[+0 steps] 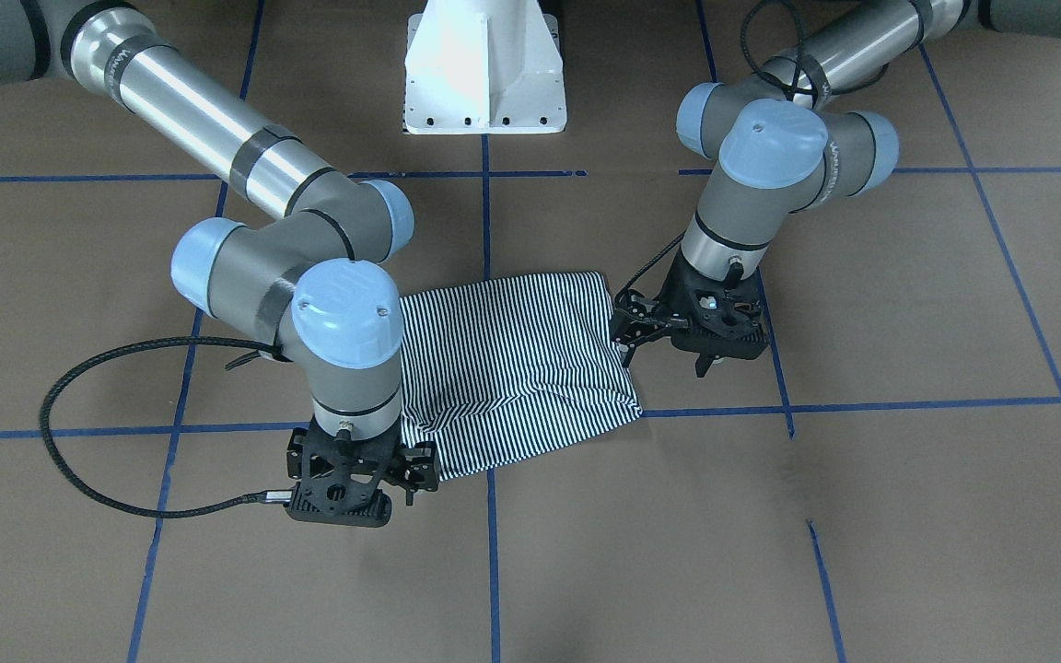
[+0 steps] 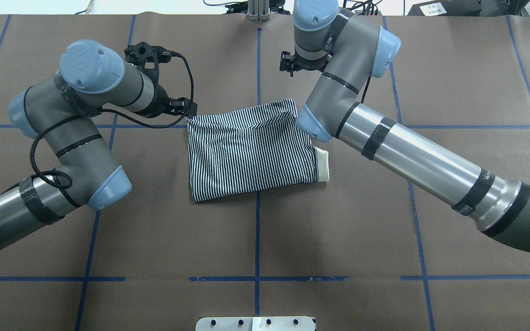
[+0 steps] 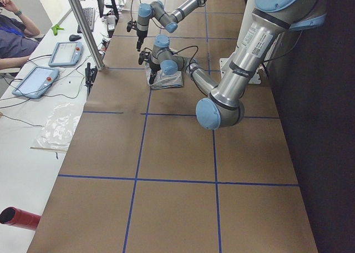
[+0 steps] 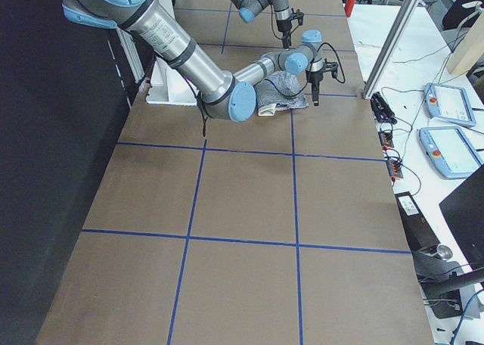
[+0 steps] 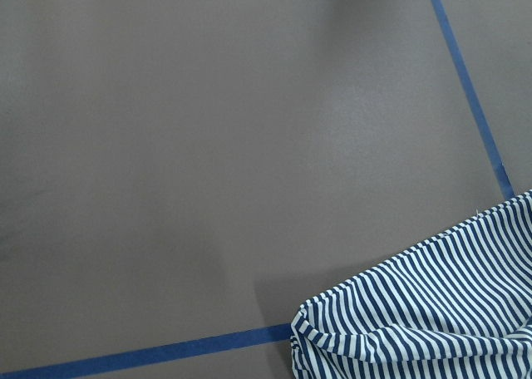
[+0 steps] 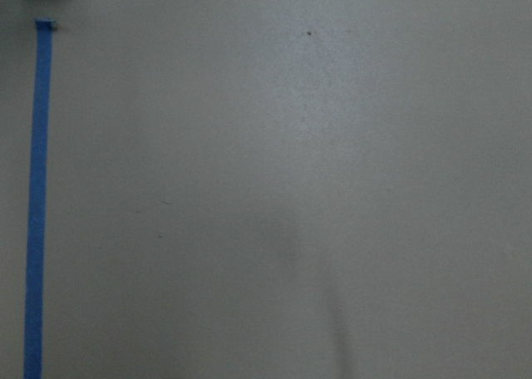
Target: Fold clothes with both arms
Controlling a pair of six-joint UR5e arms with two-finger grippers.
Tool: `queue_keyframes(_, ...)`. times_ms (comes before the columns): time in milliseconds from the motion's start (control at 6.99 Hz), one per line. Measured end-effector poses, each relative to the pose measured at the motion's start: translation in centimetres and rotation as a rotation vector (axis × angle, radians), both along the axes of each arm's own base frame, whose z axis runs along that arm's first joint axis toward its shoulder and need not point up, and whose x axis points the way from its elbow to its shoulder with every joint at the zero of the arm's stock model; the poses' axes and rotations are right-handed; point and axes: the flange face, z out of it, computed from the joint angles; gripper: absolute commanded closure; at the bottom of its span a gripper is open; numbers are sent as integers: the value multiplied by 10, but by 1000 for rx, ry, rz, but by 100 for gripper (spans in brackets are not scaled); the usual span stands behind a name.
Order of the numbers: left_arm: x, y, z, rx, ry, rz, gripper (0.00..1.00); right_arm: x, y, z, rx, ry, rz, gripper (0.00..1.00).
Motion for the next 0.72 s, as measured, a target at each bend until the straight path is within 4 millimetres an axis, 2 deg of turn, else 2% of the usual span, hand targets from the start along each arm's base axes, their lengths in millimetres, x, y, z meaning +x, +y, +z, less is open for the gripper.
queue_keyframes(143,22,5,-1,-31,-2,-9,0,15,2,8,8,-10,-17,0)
queue_keyframes(429,57,6,4,-54,-38,-38,0,26,4,14,12,-18,-27,0)
queue_keyframes(716,70,-1,23,-58,-86,-58,0,28,6,18,9,-21,-33,0)
